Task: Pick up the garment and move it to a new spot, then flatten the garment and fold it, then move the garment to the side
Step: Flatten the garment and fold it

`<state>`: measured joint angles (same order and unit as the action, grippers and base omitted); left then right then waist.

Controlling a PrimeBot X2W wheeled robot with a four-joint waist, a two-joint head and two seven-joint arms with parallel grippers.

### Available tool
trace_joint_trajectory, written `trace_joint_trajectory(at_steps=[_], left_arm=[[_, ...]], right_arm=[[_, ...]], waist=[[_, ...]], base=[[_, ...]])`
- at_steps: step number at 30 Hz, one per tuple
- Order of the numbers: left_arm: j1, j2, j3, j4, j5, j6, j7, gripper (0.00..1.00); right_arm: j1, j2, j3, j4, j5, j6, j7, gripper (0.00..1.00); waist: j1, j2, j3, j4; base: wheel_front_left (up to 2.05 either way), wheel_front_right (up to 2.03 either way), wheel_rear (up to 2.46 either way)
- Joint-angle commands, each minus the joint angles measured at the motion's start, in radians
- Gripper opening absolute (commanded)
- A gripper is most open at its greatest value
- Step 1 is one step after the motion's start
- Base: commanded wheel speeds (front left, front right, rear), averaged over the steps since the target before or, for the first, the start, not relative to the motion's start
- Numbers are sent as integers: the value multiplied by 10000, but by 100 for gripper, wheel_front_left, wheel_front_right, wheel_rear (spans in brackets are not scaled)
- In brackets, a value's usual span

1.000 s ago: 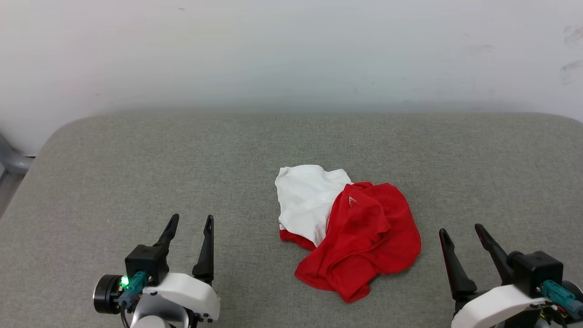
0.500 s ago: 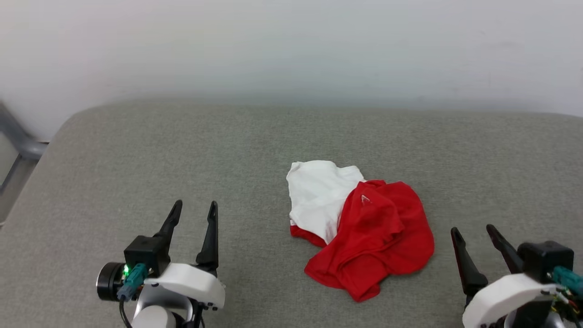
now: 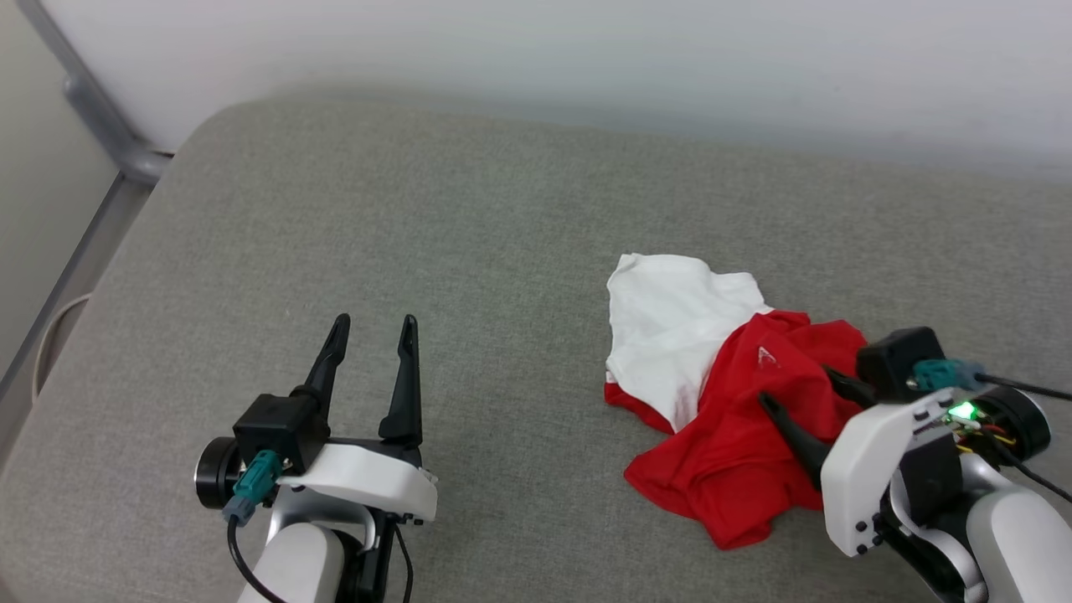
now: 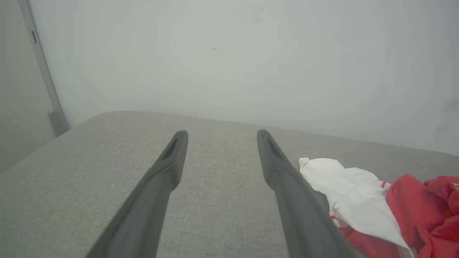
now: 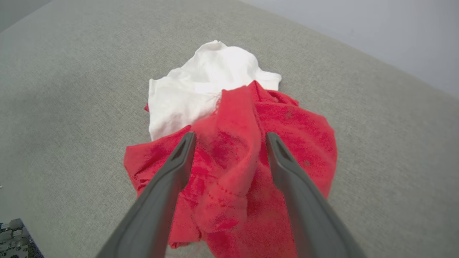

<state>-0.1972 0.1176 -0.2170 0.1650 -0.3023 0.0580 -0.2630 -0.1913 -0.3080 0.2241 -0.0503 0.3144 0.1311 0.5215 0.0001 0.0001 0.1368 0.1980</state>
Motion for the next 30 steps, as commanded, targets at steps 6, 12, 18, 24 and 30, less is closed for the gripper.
trace_joint_trajectory(at_steps=[6,12,18,24,30], left_arm=[[-276,-263,298,21,295,-287,-24,100],[-272,-432,578,80,501,-472,-24,100],[-142,-493,808,119,697,-607,-24,100],[-42,-517,1006,156,812,-724,-25,100],[82,-515,1190,241,900,-819,-25,100]], right_arm=[[-954,-569,923,899,325,-7,823,100],[-1421,-633,987,1466,497,-8,763,0],[-656,-424,-372,1094,324,-8,146,0],[691,300,-2089,610,172,-8,-231,0],[2242,1685,-4069,691,142,-8,-657,0]], waist=[[-1,-1,533,268],[-1,-1,638,74],[-1,-1,464,-352],[-1,-1,312,-739],[-1,-1,208,-1092]], base=[[0,0,0],[0,0,0],[0,0,0],[0,0,0],[0,0,0]])
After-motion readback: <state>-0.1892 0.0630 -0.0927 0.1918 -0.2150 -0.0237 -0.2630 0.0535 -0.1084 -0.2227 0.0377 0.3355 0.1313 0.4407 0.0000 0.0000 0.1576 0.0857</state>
